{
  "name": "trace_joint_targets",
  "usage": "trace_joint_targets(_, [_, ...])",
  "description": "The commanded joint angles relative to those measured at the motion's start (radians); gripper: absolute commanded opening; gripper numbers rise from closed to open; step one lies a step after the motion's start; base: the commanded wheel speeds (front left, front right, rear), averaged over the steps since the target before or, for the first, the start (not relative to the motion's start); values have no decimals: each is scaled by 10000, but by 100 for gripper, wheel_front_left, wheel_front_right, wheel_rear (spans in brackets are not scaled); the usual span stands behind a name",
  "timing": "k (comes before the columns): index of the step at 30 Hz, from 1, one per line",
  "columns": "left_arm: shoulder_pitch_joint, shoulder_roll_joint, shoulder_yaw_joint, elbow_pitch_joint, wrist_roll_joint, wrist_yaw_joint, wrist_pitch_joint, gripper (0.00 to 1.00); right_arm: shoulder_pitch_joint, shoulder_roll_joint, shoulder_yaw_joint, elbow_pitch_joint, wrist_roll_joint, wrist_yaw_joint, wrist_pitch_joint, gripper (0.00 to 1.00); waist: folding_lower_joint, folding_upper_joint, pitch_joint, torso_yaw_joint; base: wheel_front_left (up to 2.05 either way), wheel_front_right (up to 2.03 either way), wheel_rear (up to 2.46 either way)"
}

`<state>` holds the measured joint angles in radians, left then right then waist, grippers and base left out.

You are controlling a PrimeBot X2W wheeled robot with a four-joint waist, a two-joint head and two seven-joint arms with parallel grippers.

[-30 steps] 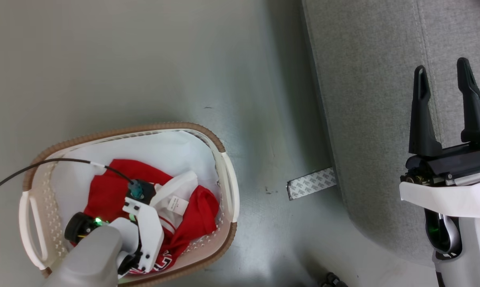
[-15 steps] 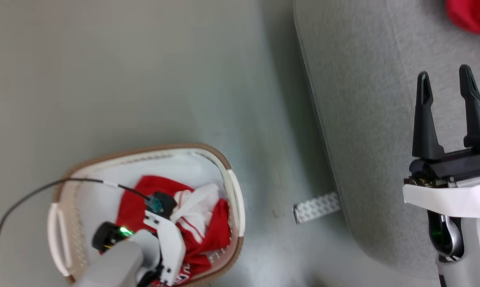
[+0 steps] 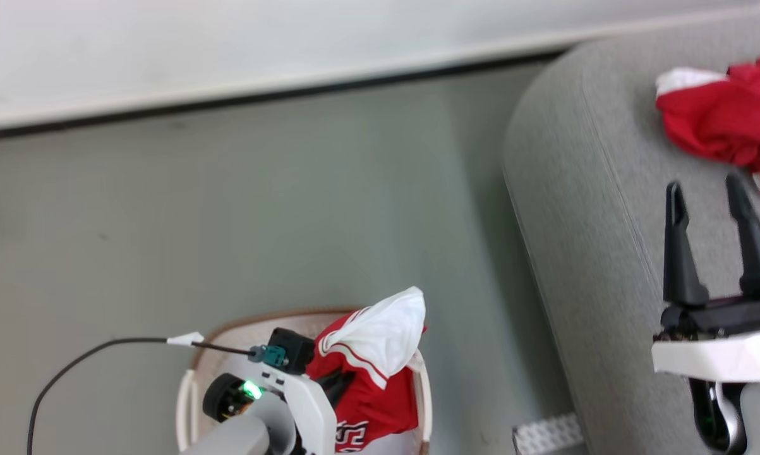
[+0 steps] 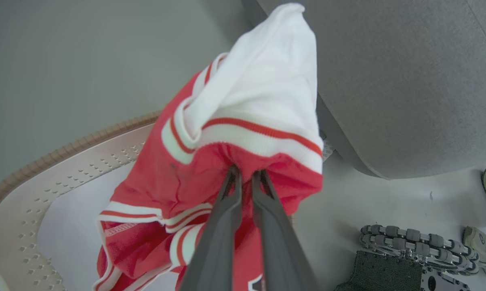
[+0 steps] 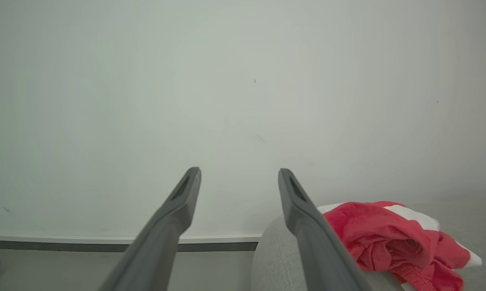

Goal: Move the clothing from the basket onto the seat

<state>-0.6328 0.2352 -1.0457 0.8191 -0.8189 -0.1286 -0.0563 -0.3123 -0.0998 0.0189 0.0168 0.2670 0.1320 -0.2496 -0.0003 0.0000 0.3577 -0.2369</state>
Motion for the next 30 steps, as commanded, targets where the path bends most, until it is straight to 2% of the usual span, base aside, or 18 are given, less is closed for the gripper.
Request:
trace_joint_targets(1, [260, 33, -1, -141, -64, -25, -221, 0, 282, -73, -16, 47, 106, -25, 31, 100, 3, 0, -1033, 690, 0, 0, 0])
trace_joint_targets(4, [351, 203, 40, -601, -62, -12, -582, 0, 600, -60, -10, 54, 182, -25, 181, 100, 3, 0, -1549, 864, 0, 0, 0])
trace_joint_targets(9, [382, 461, 217, -1738, 6, 358, -905, 0, 1103, -76, -102, -9, 291, -25, 418, 100, 3, 0, -2297, 1085, 0, 0, 0])
trace_joint_targets(22, [-78, 1604, 1356, -6047, 122, 2205, -1124, 0, 2034, 32, 446, 21, 442, -25, 739, 100, 3, 0, -3470, 1070, 0, 0, 0])
trace_joint_targets(25, [-312, 1789, 1604, -6878, 151, 2514, -1006, 0, 2172, 23, 634, 63, 490, -25, 764, 100, 3, 0, -3576, 1129, 0, 0, 0])
trace_joint_targets(30, [-722, 1900, 1849, -7514, 233, 2797, -821, 0, 2131, -65, 1040, 130, 521, -25, 771, 100, 3, 0, -3647, 1166, 0, 0, 0])
